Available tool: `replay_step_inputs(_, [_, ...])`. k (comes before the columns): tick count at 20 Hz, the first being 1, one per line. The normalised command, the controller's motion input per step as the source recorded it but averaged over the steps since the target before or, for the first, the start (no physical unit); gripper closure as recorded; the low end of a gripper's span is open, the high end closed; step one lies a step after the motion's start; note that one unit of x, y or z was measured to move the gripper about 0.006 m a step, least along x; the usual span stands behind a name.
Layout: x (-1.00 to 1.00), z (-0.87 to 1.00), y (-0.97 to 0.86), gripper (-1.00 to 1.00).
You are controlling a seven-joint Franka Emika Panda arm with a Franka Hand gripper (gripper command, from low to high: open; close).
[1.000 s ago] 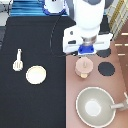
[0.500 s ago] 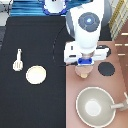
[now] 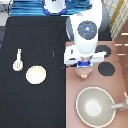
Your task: Take the lid off the pot, put the pot on the plate, and use the tool to push the pot to the front of the table.
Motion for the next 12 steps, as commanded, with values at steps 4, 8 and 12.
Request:
replay_step_inputs(4, [-0.16, -0.15, 0.12, 1.0])
replay_step_inputs(8, [-0.02, 0.04, 0.13, 1.0])
replay_step_inputs(12, [0.0, 0.05, 0.08, 1.0])
